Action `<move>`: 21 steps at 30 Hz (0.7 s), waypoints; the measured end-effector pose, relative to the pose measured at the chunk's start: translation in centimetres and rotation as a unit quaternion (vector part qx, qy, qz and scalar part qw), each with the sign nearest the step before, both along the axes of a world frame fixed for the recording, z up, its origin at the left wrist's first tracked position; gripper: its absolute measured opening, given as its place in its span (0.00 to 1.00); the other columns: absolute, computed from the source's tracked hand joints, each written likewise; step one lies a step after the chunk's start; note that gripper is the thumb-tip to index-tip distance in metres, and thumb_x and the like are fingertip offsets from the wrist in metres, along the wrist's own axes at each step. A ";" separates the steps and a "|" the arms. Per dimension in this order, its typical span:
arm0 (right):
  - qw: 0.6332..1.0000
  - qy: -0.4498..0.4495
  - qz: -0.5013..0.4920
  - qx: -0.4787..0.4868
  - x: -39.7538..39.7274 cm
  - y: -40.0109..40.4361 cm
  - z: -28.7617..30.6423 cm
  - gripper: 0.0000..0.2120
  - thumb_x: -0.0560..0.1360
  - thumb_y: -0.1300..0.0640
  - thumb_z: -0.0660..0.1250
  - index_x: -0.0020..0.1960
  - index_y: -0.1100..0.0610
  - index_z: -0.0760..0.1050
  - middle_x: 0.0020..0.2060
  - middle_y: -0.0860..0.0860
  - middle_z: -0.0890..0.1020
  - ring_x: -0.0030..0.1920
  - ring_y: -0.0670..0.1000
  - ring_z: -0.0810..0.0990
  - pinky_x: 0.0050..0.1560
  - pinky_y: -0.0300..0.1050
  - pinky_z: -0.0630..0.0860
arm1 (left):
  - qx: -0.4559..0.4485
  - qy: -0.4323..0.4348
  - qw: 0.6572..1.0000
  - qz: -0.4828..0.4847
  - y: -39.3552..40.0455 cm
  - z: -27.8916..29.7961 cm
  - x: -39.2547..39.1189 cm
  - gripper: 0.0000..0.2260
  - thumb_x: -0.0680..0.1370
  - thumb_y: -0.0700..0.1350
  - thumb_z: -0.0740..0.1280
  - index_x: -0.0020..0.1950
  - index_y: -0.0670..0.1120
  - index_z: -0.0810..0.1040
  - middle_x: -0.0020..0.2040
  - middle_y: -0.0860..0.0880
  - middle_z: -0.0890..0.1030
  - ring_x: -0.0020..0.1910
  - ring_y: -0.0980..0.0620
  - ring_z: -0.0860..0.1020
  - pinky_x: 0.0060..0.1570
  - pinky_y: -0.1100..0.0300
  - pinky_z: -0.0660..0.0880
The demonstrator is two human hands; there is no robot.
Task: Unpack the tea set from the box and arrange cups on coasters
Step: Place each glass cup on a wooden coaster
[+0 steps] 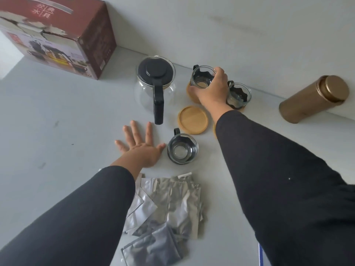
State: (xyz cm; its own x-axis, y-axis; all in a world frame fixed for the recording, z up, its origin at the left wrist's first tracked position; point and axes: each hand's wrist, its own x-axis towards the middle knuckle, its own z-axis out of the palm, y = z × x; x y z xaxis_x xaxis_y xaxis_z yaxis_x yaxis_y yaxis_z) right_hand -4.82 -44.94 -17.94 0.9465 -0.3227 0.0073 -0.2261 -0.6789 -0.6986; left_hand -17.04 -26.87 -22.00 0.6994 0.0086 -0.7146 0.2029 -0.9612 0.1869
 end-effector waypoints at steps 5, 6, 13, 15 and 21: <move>1.000 0.031 0.002 0.002 1.2 0.0 -1.0 0.43 0.66 0.53 0.77 0.73 0.59 0.57 0.67 0.55 0.65 0.67 0.53 0.67 0.62 0.37 0.64 | 0.000 0.004 1.000 0.006 -0.1 -0.2 0.1 0.33 0.79 0.66 0.44 0.72 0.57 0.26 0.70 0.44 0.21 0.70 0.40 0.24 0.68 0.35 0.34; 0.999 0.035 0.003 -0.001 1.3 0.0 -1.1 0.43 0.66 0.53 0.77 0.73 0.59 0.58 0.68 0.55 0.65 0.67 0.53 0.67 0.63 0.37 0.64 | -0.001 0.005 1.000 0.008 0.0 -0.2 0.1 0.33 0.79 0.65 0.44 0.72 0.57 0.26 0.70 0.44 0.21 0.70 0.40 0.24 0.68 0.35 0.33; 0.999 0.048 -0.001 0.004 1.4 -0.6 -1.7 0.45 0.66 0.52 0.77 0.74 0.60 0.56 0.69 0.56 0.64 0.69 0.55 0.66 0.66 0.42 0.65 | -0.008 0.002 1.000 0.012 0.1 -0.3 0.1 0.33 0.79 0.65 0.45 0.72 0.57 0.25 0.69 0.44 0.20 0.69 0.40 0.23 0.67 0.34 0.32; 0.998 0.054 0.001 0.010 1.4 -0.8 -1.8 0.47 0.66 0.53 0.77 0.75 0.59 0.53 0.71 0.56 0.62 0.71 0.55 0.64 0.68 0.44 0.63 | -0.007 0.002 1.000 0.012 0.1 -0.3 0.1 0.33 0.79 0.65 0.45 0.72 0.57 0.25 0.70 0.44 0.20 0.69 0.40 0.23 0.67 0.35 0.32; 0.998 -0.042 0.032 -0.044 -0.5 -0.8 -0.6 0.44 0.70 0.49 0.73 0.75 0.61 0.52 0.71 0.58 0.61 0.73 0.56 0.60 0.71 0.45 0.59 | -0.002 0.002 1.000 0.006 0.1 0.0 0.0 0.33 0.78 0.66 0.44 0.73 0.57 0.27 0.71 0.44 0.22 0.70 0.40 0.24 0.68 0.34 0.34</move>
State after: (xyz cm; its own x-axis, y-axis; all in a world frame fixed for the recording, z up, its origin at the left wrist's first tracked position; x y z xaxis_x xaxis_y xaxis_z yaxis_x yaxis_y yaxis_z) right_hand -5.30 -45.72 -18.51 0.9601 -0.2561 0.1123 -0.1239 -0.7496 -0.6502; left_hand -17.06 -26.73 -21.96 0.6967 0.0142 -0.7172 0.2152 -0.9579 0.1901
